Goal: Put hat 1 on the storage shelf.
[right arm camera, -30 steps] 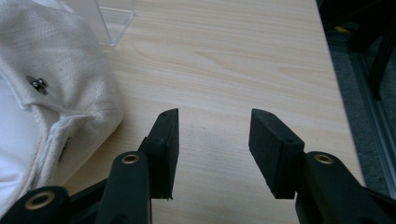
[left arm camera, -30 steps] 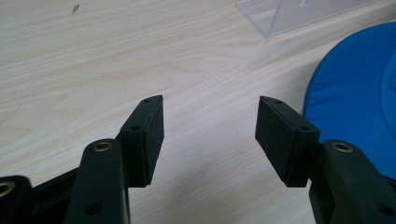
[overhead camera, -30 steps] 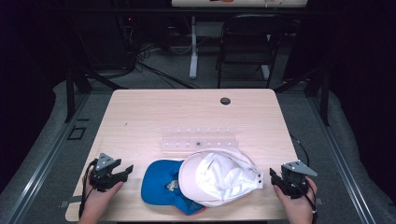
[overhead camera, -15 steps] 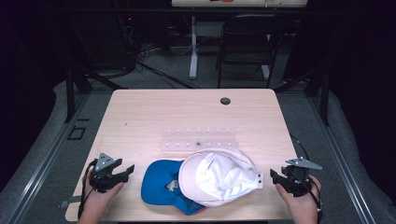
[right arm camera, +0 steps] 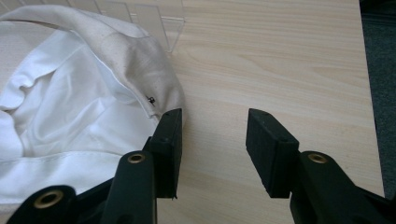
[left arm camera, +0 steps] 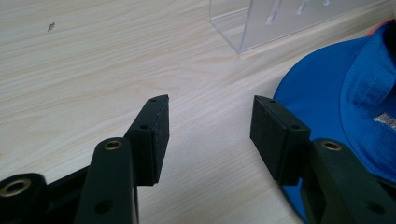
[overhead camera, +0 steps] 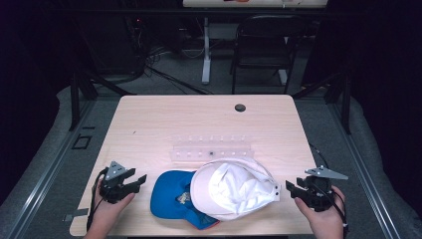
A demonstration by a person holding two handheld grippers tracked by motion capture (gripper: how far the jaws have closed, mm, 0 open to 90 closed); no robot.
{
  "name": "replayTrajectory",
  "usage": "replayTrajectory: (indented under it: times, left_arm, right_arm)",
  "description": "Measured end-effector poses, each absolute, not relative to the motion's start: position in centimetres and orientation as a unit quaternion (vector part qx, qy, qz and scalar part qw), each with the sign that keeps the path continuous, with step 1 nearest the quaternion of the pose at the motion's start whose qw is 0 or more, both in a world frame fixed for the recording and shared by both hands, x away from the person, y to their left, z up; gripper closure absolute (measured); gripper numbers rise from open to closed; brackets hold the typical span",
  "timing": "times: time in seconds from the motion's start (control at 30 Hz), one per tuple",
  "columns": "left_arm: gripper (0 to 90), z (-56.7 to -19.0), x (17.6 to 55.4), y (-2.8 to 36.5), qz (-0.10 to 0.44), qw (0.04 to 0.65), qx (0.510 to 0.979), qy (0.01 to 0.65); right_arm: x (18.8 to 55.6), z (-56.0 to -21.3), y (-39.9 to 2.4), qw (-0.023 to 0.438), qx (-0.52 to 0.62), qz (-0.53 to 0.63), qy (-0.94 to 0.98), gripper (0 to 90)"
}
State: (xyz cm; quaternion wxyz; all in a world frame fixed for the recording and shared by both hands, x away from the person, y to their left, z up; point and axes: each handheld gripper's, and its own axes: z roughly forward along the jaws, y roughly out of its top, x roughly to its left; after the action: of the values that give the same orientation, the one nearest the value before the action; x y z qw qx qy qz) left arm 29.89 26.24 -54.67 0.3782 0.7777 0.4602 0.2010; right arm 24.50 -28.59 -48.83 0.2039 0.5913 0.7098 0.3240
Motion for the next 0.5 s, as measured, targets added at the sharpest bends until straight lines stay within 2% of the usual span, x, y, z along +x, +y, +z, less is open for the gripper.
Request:
replayTrajectory:
  times: [0.2,0.33,0.5]
  left_arm:
    - [48.3,-54.8,30.0,26.1,0.195,0.379,0.777,0.462]
    - [48.2,-54.9,30.0,26.2,0.194,0.377,0.779,0.461]
    - [47.8,-55.0,30.0,26.2,0.191,0.378,0.778,0.463]
  right_arm:
    - [24.8,-48.1,-28.6,0.180,0.594,0.333,0.710,54.6]
    - [25.4,-47.6,-28.4,0.135,0.607,0.328,0.711,57.5]
    - [25.8,-47.7,-28.1,0.108,0.614,0.312,0.717,61.3]
